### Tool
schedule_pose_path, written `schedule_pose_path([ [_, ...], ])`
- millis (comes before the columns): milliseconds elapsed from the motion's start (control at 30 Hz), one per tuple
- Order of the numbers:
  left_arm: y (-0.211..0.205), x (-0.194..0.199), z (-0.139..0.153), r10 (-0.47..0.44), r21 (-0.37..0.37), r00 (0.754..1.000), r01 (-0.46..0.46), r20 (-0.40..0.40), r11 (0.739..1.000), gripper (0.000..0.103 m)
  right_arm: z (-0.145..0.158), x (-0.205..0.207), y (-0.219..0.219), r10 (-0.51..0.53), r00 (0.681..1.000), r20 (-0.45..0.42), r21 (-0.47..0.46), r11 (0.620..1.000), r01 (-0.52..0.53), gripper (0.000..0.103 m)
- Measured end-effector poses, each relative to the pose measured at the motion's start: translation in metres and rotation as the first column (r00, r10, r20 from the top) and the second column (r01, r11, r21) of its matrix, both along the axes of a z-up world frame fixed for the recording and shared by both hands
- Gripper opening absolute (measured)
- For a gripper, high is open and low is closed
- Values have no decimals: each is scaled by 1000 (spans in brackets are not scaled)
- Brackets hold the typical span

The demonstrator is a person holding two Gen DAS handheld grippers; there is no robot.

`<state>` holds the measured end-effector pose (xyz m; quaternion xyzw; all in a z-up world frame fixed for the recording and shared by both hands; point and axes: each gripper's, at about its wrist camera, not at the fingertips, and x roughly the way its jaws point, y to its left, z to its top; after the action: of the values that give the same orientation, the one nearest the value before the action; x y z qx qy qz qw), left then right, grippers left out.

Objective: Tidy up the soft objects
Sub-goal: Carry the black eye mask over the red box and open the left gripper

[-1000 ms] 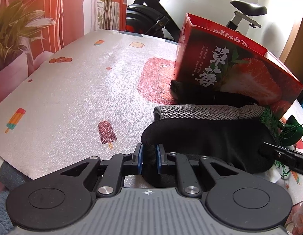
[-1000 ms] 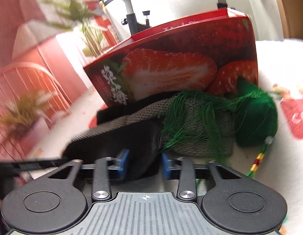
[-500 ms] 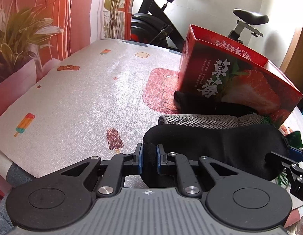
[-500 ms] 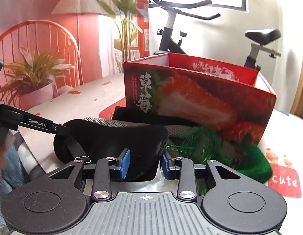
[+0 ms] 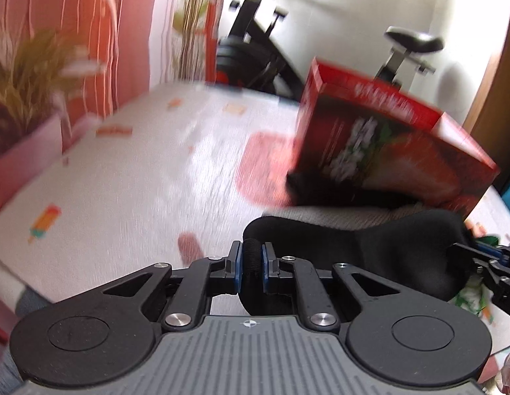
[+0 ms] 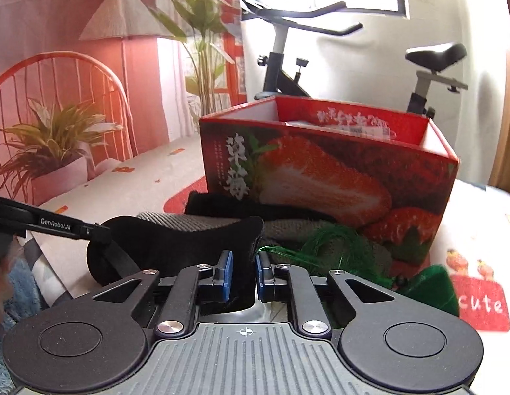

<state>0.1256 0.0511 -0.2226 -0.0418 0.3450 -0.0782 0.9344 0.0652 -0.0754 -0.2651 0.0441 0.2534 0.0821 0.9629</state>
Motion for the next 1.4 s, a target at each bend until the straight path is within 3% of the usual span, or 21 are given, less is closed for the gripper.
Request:
schedule_pose_path([
  [167, 2, -2, 34, 0, -21, 994, 2, 105, 1000, 11, 24, 9, -8, 19, 999, 49, 37, 999, -21, 13],
  [500, -20, 26, 98, -25, -48, 961, 39, 277, 998, 11, 78, 48, -61, -16, 996, 85, 223, 975, -3, 13],
  [700, -47, 62, 118, -81, -33, 946, 97, 315, 995, 11, 100, 70, -92, -73, 992, 102, 238, 970, 46, 13],
  [900, -76, 107, 116, -126, -6, 952, 133, 278, 991, 11, 105, 101, -121, -127, 988, 82, 228, 968, 105, 13],
  [1400, -119, 164, 67, -261, 87, 960, 253, 99, 963, 11, 48, 142, -159, -224, 971, -87, 160, 959, 235, 13],
])
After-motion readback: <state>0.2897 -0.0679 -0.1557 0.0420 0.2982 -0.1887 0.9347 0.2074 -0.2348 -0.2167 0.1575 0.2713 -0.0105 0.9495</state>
